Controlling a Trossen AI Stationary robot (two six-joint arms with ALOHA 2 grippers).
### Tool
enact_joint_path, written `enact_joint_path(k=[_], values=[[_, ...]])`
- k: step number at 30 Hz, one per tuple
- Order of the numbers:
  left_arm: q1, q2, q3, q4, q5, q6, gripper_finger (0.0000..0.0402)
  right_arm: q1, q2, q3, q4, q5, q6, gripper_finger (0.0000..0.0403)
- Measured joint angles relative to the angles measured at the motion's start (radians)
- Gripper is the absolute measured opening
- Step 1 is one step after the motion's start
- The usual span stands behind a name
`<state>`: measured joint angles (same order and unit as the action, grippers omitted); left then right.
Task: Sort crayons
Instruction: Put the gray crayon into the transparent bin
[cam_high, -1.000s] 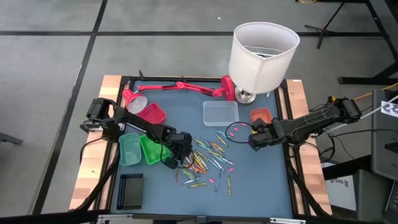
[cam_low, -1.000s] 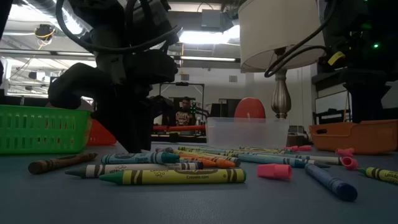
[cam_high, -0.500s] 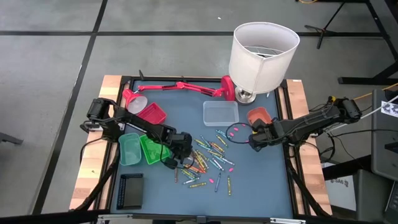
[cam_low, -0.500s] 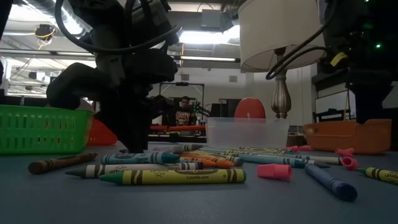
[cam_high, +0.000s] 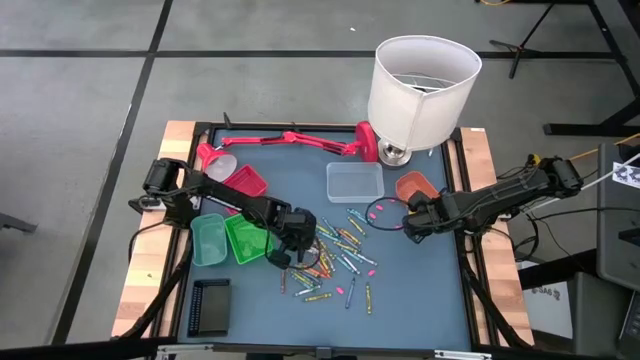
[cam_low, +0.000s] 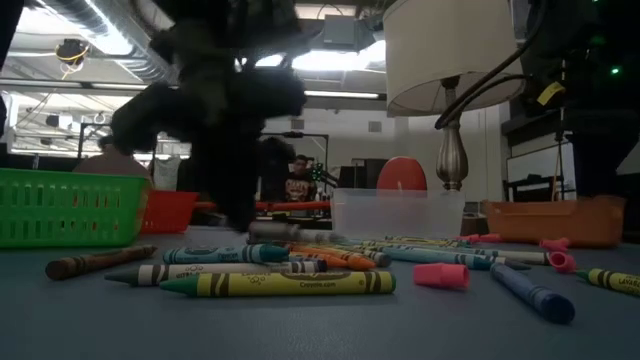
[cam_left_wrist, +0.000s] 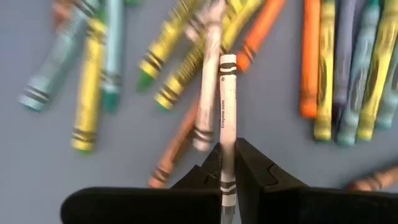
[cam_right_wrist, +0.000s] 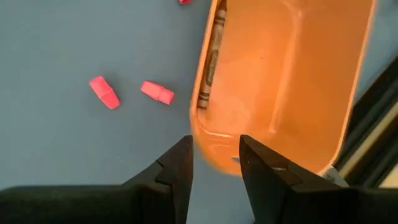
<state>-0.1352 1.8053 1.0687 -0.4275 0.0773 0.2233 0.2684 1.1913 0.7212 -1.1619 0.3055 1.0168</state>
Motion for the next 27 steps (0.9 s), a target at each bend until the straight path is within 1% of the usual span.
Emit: enact_joint_path(k=[4,8,11,14,20,27], values=[[-0.002,-0.001,0.051,-0.017,0.011,0.001,0.0004,0.0,-0.041,0.009,-0.029,0.037,0.006,0.0128],[0.009,-0.002,0.095,-0.017,0.012,0.019,0.0004,0.0,-0.076,0.05,-0.05,0.054,0.004,0.0128],[0.031,-0.002,0.133,-0.015,0.018,0.022,0.0005,0.0,-0.094,0.086,-0.038,0.053,-0.007,0.0128],[0.071,-0.003,0.176,-0.012,0.015,0.022,0.0005,0.0,-0.096,0.118,-0.01,0.051,-0.053,0.0128],[0.177,-0.004,0.24,0.041,0.009,0.024,0.0005,0.0,-0.096,0.132,0.198,0.033,-0.184,0.0128],[0.304,-0.005,0.246,0.153,0.008,0.024,0.0005,0.001,-0.096,0.132,0.402,-0.016,-0.275,0.0128]])
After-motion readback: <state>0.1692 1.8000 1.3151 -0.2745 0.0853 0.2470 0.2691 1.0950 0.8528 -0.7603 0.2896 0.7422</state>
